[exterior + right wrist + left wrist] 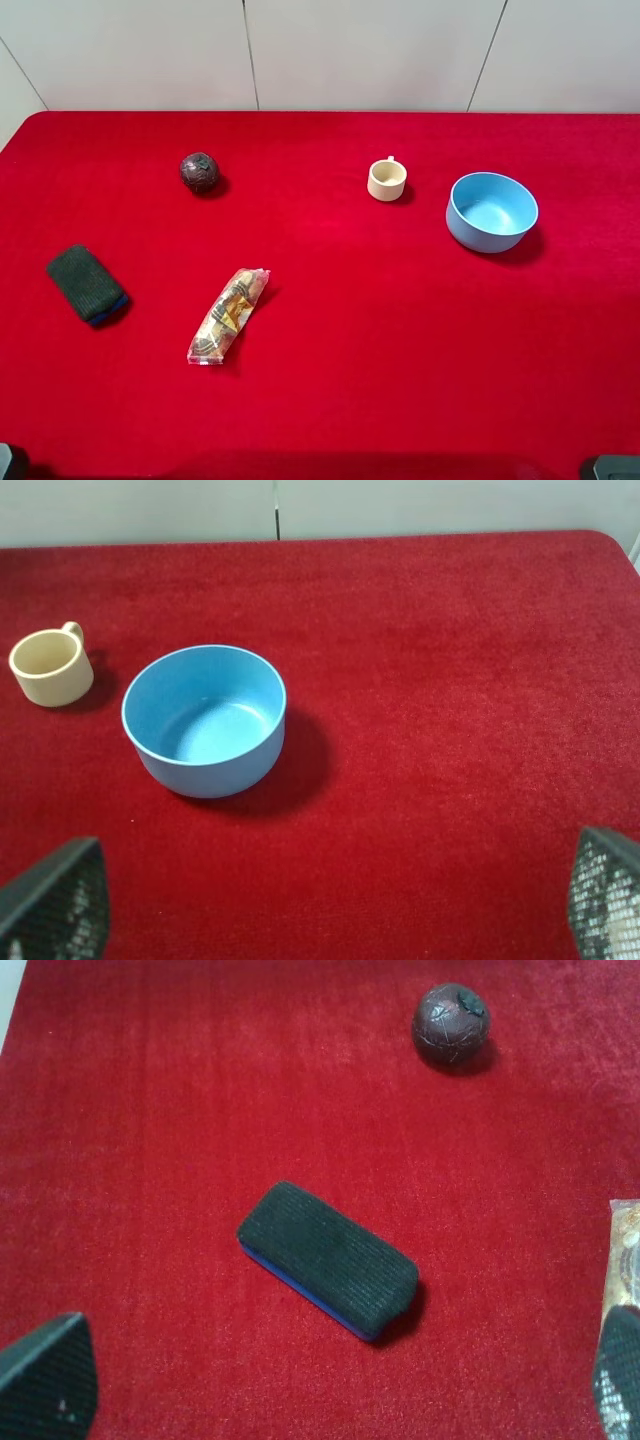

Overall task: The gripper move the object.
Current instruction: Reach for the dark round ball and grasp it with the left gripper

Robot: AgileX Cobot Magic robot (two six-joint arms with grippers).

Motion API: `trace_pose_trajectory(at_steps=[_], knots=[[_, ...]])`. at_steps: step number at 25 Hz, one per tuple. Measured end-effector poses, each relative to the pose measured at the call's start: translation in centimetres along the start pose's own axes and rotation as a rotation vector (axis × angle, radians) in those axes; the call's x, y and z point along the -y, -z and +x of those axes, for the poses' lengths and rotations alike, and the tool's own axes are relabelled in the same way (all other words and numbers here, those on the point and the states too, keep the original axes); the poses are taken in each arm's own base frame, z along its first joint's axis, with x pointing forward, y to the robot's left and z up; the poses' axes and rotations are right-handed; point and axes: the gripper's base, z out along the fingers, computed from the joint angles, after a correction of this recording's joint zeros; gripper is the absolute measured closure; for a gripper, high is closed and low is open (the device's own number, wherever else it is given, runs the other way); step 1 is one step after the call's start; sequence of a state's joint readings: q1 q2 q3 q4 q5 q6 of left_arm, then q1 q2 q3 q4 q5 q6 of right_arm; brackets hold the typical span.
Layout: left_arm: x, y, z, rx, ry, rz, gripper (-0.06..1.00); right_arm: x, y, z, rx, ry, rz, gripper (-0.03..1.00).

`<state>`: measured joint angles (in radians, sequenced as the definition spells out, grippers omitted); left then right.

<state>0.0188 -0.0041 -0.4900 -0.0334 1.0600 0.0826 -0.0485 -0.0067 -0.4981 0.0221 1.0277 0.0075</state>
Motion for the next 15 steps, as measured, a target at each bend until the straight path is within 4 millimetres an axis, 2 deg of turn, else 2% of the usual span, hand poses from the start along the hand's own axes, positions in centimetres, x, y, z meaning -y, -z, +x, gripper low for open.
trace_pose_trajectory(at_steps=[12, 15], knots=[[0.0, 0.05, -0.03, 0.002, 0.0, 0.0, -0.04, 0.0, 0.0, 0.0, 0.0, 0.0, 0.0, 0.27], [-0.04, 0.38, -0.78, 0.006, 0.0, 0.0, -0.04, 0.0, 0.0, 0.0, 0.0, 0.0, 0.0, 0.27]])
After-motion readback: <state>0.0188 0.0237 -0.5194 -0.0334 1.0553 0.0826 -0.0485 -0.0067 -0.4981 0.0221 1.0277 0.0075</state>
